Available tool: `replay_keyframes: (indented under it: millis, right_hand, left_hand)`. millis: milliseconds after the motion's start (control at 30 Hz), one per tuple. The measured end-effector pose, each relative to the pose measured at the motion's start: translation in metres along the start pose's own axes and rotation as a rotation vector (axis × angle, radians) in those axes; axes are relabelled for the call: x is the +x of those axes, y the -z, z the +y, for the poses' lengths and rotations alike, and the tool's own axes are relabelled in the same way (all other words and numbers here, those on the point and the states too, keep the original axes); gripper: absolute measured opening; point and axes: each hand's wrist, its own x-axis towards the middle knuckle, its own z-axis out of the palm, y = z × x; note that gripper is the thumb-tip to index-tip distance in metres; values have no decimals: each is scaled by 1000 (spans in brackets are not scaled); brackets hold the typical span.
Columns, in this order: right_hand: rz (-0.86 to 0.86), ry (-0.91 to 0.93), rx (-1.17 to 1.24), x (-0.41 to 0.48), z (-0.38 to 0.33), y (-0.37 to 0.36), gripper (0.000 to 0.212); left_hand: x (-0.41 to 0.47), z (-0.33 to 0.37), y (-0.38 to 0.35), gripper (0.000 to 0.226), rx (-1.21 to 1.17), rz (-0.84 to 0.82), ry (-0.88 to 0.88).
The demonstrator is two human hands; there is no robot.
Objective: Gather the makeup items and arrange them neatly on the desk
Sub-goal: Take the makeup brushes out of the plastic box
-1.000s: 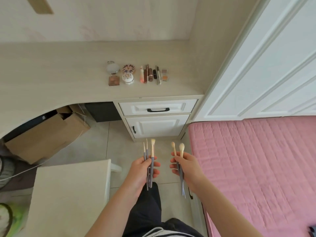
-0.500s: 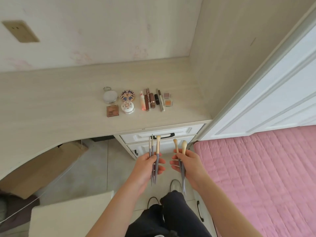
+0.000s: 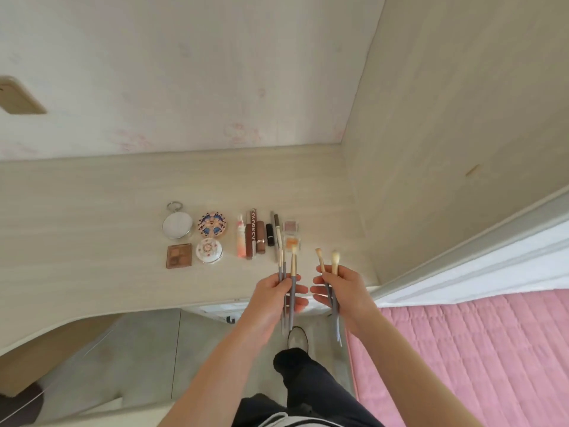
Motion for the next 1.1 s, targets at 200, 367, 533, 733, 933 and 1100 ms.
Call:
replay_keyframes:
  millis: [200,367,533,733,933,1100]
  right_hand:
    - [23,13,-73,57,-38,5,16]
    - [75,-19,-114,95,-50,6,17]
    - [139,-55,-120,128,-59,6,16]
    - [200,-45,-261,154,-58,4,16]
    - [247,-1,-415,170,-62,6,17]
    - [272,73,-582,174,-57,5,13]
  left_hand:
    - [61,23,-31,20,7,24,53]
    - [99,36,-50,17,22,27,69]
    - [130,44,-58,15,72,45,99]
    - [157,39,-63,14,101,104,120]
    - [175,37,-69,11,188,147,110]
    - [186,33,-69,7,280,181,89]
